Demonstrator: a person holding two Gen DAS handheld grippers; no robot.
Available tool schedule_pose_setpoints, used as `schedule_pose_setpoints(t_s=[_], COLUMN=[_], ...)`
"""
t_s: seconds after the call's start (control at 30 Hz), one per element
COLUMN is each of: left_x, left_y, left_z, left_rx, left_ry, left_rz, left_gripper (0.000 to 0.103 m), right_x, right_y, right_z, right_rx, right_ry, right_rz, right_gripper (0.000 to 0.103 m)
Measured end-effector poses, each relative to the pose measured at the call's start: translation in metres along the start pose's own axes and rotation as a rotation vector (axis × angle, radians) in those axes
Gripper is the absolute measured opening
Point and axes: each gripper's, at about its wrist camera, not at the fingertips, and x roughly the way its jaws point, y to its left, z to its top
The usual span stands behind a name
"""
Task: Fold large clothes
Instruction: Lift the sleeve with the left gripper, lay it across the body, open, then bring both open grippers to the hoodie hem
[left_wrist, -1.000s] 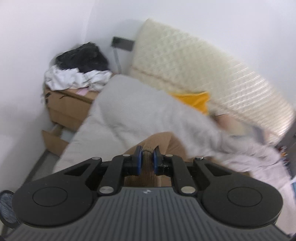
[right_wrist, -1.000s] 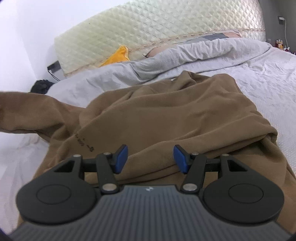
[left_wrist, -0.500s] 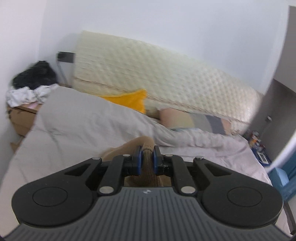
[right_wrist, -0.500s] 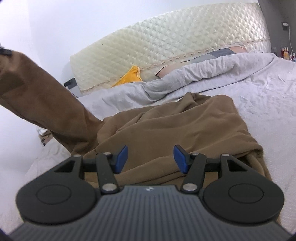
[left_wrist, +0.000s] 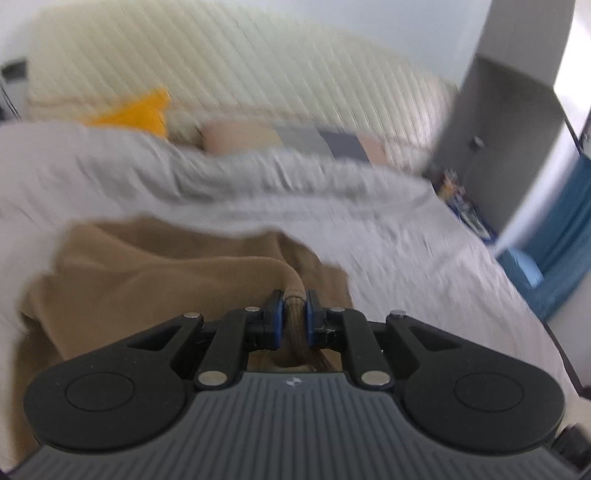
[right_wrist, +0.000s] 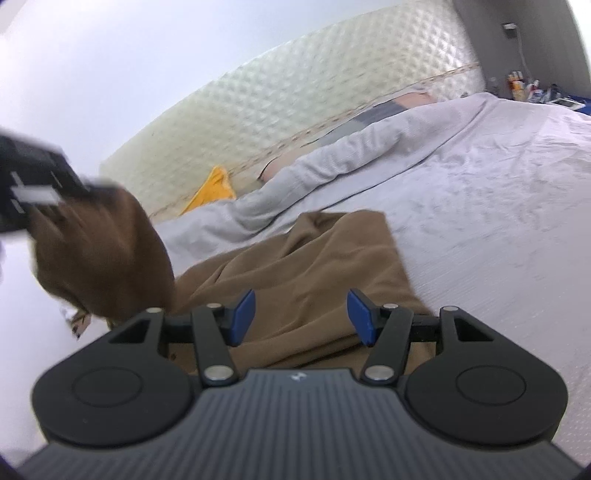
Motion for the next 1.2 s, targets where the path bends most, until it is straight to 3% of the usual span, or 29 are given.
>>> schedule_pose_setpoints(t_s=[0.23, 0.4, 0.53, 0.57, 0.6, 0.67, 0.77, 0.87, 1.0, 1.17, 1.2], left_x=[0.110, 0.149, 0.139, 0.134, 0.130, 0.113, 0.086, 0.059, 0.038, 0.041, 0.043], left_y=[0.002, 0.018, 0.020, 0.020, 0.019, 0.018, 0.023, 0.037, 0.069, 0.111, 0.115], left_z=[-0.059, -0.085, -0.085, -0.083, -0.082, -0.079, -0.080, -0.085, -0.093, -0.090, -0.088], left_rx=[-0.042, -0.084, -0.051, -0.039, -0.027, -0.015, 0.002, 0.015, 0.036, 0.024, 0.031], left_ry=[0.128, 0.151, 0.128, 0.124, 0.131, 0.118, 0.072, 0.004, -0.094, -0.147, -0.156], left_rz=[-0.050, -0.076, -0.110, -0.118, -0.136, -0.165, -0.229, -0.220, -0.121, -0.034, -0.012], left_gripper=[0.014, 0.015, 0.018, 0.031, 0.053, 0.064, 0.064, 0.064, 0.064, 0.064, 0.064], right_x=[0.011, 0.028, 0.034, 0.034, 0.034, 0.032, 0.027, 0.024, 0.019, 0.024, 0.029], right_y=[-0.034, -0.051, -0.053, -0.051, -0.050, -0.047, -0.041, -0.032, -0.012, 0.021, 0.030], right_z=[0.004, 0.000, 0.000, 0.001, 0.001, 0.000, -0.003, -0.005, -0.005, -0.007, -0.008], right_rx=[0.078, 0.108, 0.120, 0.120, 0.115, 0.101, 0.075, 0.061, 0.021, -0.049, -0.077], right_ry=[-0.015, 0.005, 0.006, 0.002, -0.003, -0.005, -0.007, -0.019, -0.055, -0.095, -0.085], right_rz=[-0.075, -0.106, -0.105, -0.107, -0.106, -0.104, -0.097, -0.068, -0.005, 0.109, 0.119], right_gripper=[0.059, 0.059, 0.059, 0.059, 0.059, 0.059, 0.059, 0.059, 0.059, 0.058, 0.053])
